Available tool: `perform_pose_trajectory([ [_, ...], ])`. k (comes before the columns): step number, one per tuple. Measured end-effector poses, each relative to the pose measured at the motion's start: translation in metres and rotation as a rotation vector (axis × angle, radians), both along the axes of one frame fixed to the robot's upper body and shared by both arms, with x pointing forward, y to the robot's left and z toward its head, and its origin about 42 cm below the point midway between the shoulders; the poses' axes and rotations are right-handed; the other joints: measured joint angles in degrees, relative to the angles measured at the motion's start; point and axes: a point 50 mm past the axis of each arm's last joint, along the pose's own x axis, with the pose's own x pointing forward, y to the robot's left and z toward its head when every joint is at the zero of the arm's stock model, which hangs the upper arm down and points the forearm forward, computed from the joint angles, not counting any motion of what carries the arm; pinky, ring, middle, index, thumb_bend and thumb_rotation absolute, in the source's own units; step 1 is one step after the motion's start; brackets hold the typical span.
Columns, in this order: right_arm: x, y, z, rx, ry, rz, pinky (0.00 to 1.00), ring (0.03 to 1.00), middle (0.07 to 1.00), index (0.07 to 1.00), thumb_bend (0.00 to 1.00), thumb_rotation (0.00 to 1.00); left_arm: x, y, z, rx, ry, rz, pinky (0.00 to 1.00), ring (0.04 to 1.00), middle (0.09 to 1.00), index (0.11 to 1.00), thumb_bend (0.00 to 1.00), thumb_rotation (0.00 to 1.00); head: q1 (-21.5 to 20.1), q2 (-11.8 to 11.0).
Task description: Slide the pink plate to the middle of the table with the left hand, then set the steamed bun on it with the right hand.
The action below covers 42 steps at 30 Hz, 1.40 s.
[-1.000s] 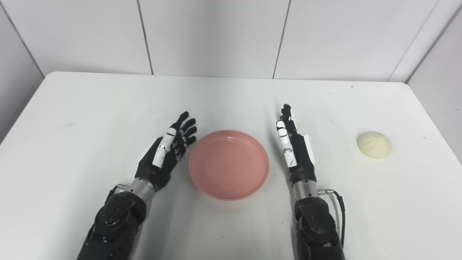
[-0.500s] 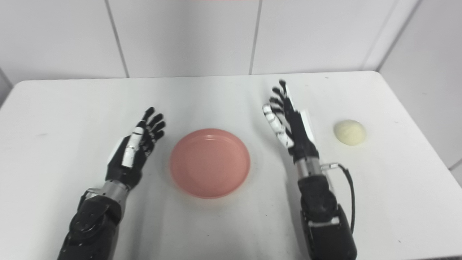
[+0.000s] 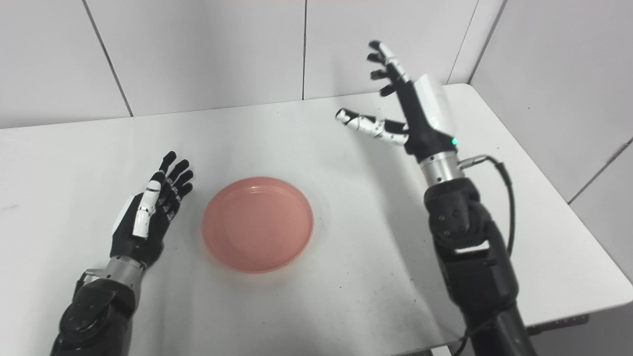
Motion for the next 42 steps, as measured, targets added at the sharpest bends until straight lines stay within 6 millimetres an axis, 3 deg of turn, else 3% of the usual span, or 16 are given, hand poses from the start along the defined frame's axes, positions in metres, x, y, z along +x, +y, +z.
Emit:
perform_pose_trajectory([
  [6,-0.007,-0.018,0.019,-0.178,0.032,-0.068,0.64,0.785,0.844,0.821,0.80,0.46,0.002,0.002,0.000,-0.014,0.005,-0.001,0.98,0.968,0.962,0.974,0.38,1.00,-1.3,-0.2],
  [15,-0.009,-0.059,0.037,-0.316,0.207,-0.254,0.66,0.839,0.859,0.836,0.85,0.36,0.003,0.008,0.000,-0.010,0.003,0.003,0.98,0.970,0.966,0.969,0.37,1.00,-2.3,0.1],
  [21,-0.003,-0.076,0.028,-0.379,0.390,-0.356,0.68,0.848,0.869,0.838,0.89,0.37,0.003,0.011,0.001,-0.008,0.002,0.006,0.99,0.976,0.973,0.979,0.36,1.00,-2.7,0.3],
  [28,0.008,-0.094,0.007,-0.366,0.486,-0.420,0.65,0.820,0.859,0.832,0.90,0.37,0.004,0.019,0.001,-0.017,0.006,0.010,0.99,0.974,0.973,0.980,0.36,1.00,-3.3,0.5],
  [33,0.017,-0.099,-0.012,-0.386,0.542,-0.443,0.64,0.808,0.853,0.834,0.90,0.37,0.004,0.022,0.001,-0.012,0.006,0.009,0.99,0.972,0.970,0.979,0.36,1.00,-3.3,0.9],
  [38,0.027,-0.102,-0.016,-0.382,0.565,-0.458,0.67,0.850,0.889,0.854,0.89,0.40,0.004,0.023,0.001,-0.014,0.005,0.009,0.98,0.968,0.970,0.973,0.36,1.00,-3.7,1.1],
  [42,0.033,-0.105,-0.025,-0.360,0.601,-0.469,0.65,0.808,0.856,0.840,0.88,0.36,0.004,0.024,0.001,-0.013,0.005,0.011,0.98,0.972,0.973,0.976,0.35,1.00,-4.3,1.3],
])
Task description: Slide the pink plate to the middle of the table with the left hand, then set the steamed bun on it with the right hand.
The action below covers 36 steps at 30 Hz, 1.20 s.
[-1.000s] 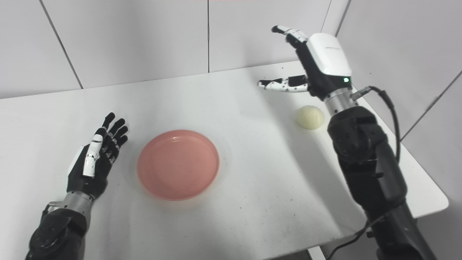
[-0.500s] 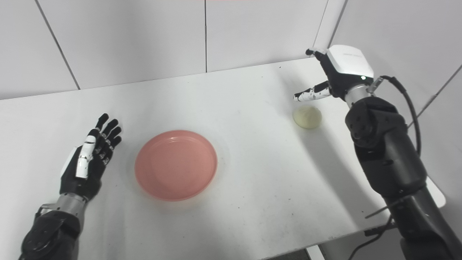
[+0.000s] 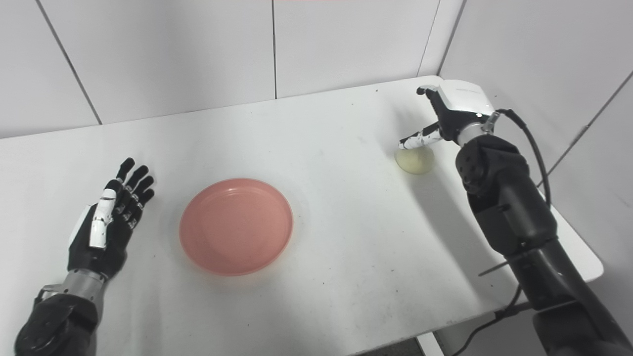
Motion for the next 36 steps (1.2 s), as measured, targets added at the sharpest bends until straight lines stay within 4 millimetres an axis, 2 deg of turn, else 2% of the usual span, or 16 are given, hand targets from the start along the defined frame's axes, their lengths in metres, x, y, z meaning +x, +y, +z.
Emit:
perform_pose_trajectory([
  [5,0.005,-0.005,-0.015,0.042,0.023,-0.019,0.57,0.723,0.796,0.834,0.87,0.36,0.000,0.003,0.001,-0.001,0.004,0.002,0.98,0.968,0.971,0.971,0.34,1.00,-0.2,0.3],
  [11,0.010,-0.006,-0.026,0.054,0.063,-0.026,0.56,0.714,0.791,0.830,0.87,0.35,0.000,0.007,0.001,-0.004,0.008,-0.005,0.99,0.976,0.977,0.980,0.35,1.00,-1.6,0.4],
  [14,0.012,-0.006,-0.028,0.079,0.064,-0.030,0.58,0.731,0.792,0.832,0.87,0.35,0.000,0.009,0.001,0.000,0.007,-0.004,0.98,0.969,0.969,0.971,0.35,1.00,-1.5,0.7],
  [17,0.012,-0.008,-0.031,0.098,0.074,-0.035,0.69,0.819,0.850,0.830,0.87,0.36,0.000,0.011,0.001,0.005,0.007,-0.003,0.98,0.965,0.965,0.972,0.34,1.00,-1.6,1.1],
  [20,0.011,-0.009,-0.031,0.109,0.072,-0.037,0.71,0.824,0.856,0.823,0.87,0.36,0.000,0.012,0.001,0.006,0.007,-0.003,0.97,0.959,0.962,0.966,0.35,1.00,-1.6,1.1],
  [23,0.009,-0.012,-0.029,0.130,0.085,-0.040,0.78,0.875,0.890,0.837,0.87,0.37,0.000,0.012,0.001,0.006,0.007,-0.003,0.98,0.963,0.965,0.968,0.35,1.00,-1.7,1.3],
  [36,0.006,-0.016,-0.029,0.097,0.186,-0.074,0.75,0.863,0.893,0.837,0.85,0.36,-0.003,0.013,0.003,0.005,0.020,-0.003,0.98,0.967,0.969,0.973,0.34,1.00,-1.8,2.0],
])
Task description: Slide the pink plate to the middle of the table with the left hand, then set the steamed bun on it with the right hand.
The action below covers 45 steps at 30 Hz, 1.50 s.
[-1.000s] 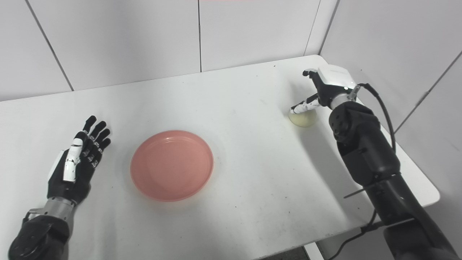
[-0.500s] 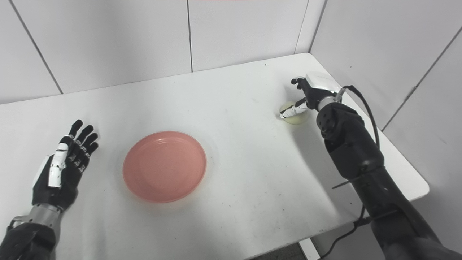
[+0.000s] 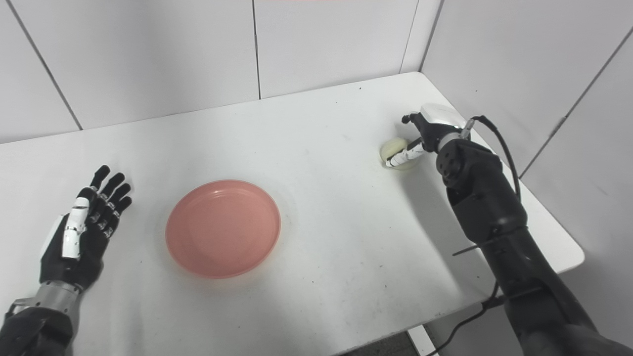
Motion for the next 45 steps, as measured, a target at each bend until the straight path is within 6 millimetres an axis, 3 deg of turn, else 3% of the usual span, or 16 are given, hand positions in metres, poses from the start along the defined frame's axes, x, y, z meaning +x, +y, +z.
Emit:
perform_pose_trajectory([
  [11,-0.002,0.006,0.002,-0.002,0.035,-0.002,0.74,0.842,0.875,0.820,0.87,0.30,0.000,0.001,0.000,0.002,0.002,-0.001,0.98,0.962,0.966,0.971,0.35,1.00,-0.1,0.5],
  [17,-0.001,0.008,-0.002,0.012,0.038,0.000,0.69,0.779,0.832,0.816,0.87,0.27,0.000,0.001,0.000,0.002,0.002,-0.001,0.98,0.966,0.968,0.973,0.35,1.00,0.1,0.6],
  [22,0.001,0.008,-0.005,0.028,0.023,0.003,0.64,0.708,0.775,0.793,0.84,0.18,0.000,0.001,0.000,-0.006,0.004,-0.001,0.98,0.965,0.969,0.974,0.36,1.00,0.3,0.8],
  [26,0.003,0.007,-0.008,0.031,-0.012,0.004,0.58,0.634,0.702,0.752,0.78,0.09,-0.001,0.001,0.001,-0.013,0.007,-0.002,0.97,0.957,0.959,0.964,0.36,1.00,0.4,0.9],
  [27,0.003,0.006,-0.008,0.036,-0.020,0.003,0.52,0.568,0.640,0.711,0.74,0.04,-0.002,0.001,0.001,-0.013,0.007,-0.003,0.97,0.958,0.960,0.965,0.35,1.00,0.4,0.9],
  [28,0.004,0.005,-0.009,0.043,-0.031,0.005,0.45,0.504,0.517,0.610,0.61,0.02,-0.003,0.001,0.001,-0.014,0.007,-0.002,0.98,0.962,0.962,0.967,0.35,1.00,0.4,0.9],
  [29,0.007,0.002,-0.009,0.051,-0.040,0.005,0.41,0.465,0.461,0.563,0.55,0.00,-0.003,0.001,0.000,-0.013,0.008,-0.002,0.98,0.963,0.963,0.968,0.35,1.00,0.4,0.9],
  [34,0.015,-0.009,-0.013,0.057,-0.069,0.035,0.41,0.457,0.450,0.535,0.52,0.00,-0.003,0.001,0.001,-0.013,0.006,-0.003,0.98,0.967,0.969,0.972,0.35,1.00,0.5,1.0],
  [45,0.018,-0.009,-0.014,0.058,-0.079,0.055,0.39,0.446,0.440,0.536,0.52,0.00,-0.004,0.001,0.001,-0.012,0.005,-0.002,0.99,0.971,0.969,0.970,0.36,1.00,1.4,0.7],
])
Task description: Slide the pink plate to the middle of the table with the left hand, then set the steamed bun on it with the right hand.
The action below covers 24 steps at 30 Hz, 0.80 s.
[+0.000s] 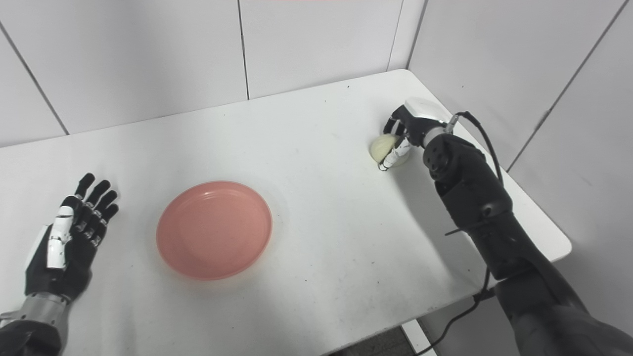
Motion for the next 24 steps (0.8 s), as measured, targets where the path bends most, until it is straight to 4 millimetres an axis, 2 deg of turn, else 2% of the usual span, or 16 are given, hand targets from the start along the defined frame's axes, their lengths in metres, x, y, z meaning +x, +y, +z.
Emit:
perform_pose_trajectory([
  [6,-0.001,0.008,0.005,0.001,-0.010,0.019,0.40,0.455,0.446,0.539,0.52,0.00,-0.001,-0.001,-0.001,0.001,0.002,-0.004,0.98,0.963,0.963,0.969,0.37,1.00,1.5,-0.1],
  [7,-0.002,0.011,0.008,0.000,-0.016,0.029,0.41,0.463,0.454,0.536,0.52,0.00,-0.002,-0.002,-0.001,0.001,0.001,-0.005,0.98,0.962,0.961,0.967,0.37,1.00,2.9,-0.1],
  [9,-0.005,0.022,0.021,-0.006,-0.044,0.070,0.41,0.464,0.458,0.536,0.52,0.00,-0.003,-0.003,-0.001,0.000,0.000,-0.003,0.97,0.958,0.960,0.965,0.37,1.00,4.7,-0.1],
  [12,-0.010,0.034,0.042,-0.021,-0.079,0.115,0.41,0.459,0.455,0.542,0.52,0.00,-0.003,-0.009,-0.001,-0.001,0.002,-0.007,0.98,0.961,0.962,0.967,0.38,1.00,4.9,-0.1],
  [14,-0.013,0.042,0.052,-0.031,-0.092,0.129,0.38,0.436,0.446,0.548,0.52,0.00,-0.004,-0.014,-0.002,0.006,0.001,-0.010,0.99,0.968,0.971,0.975,0.39,1.00,7.0,-0.2],
  [17,-0.016,0.055,0.063,-0.047,-0.104,0.172,0.36,0.424,0.441,0.548,0.52,0.00,-0.005,-0.023,-0.002,0.002,0.002,-0.025,1.00,0.974,0.978,0.983,0.39,1.00,9.9,0.2],
  [19,-0.015,0.063,0.069,-0.053,-0.102,0.194,0.36,0.421,0.439,0.549,0.52,0.00,-0.006,-0.029,-0.002,-0.002,0.002,-0.032,1.00,0.973,0.978,0.983,0.38,1.00,9.9,0.2],
  [23,-0.010,0.087,0.080,-0.065,-0.099,0.270,0.35,0.424,0.436,0.544,0.52,0.00,-0.009,-0.042,-0.002,-0.011,0.003,-0.024,0.99,0.967,0.972,0.981,0.37,1.00,13.4,0.6],
  [24,-0.009,0.093,0.082,-0.063,-0.106,0.288,0.36,0.430,0.437,0.542,0.52,0.00,-0.010,-0.045,-0.002,-0.014,0.004,-0.022,1.00,0.970,0.974,0.984,0.37,1.00,15.4,1.0],
])
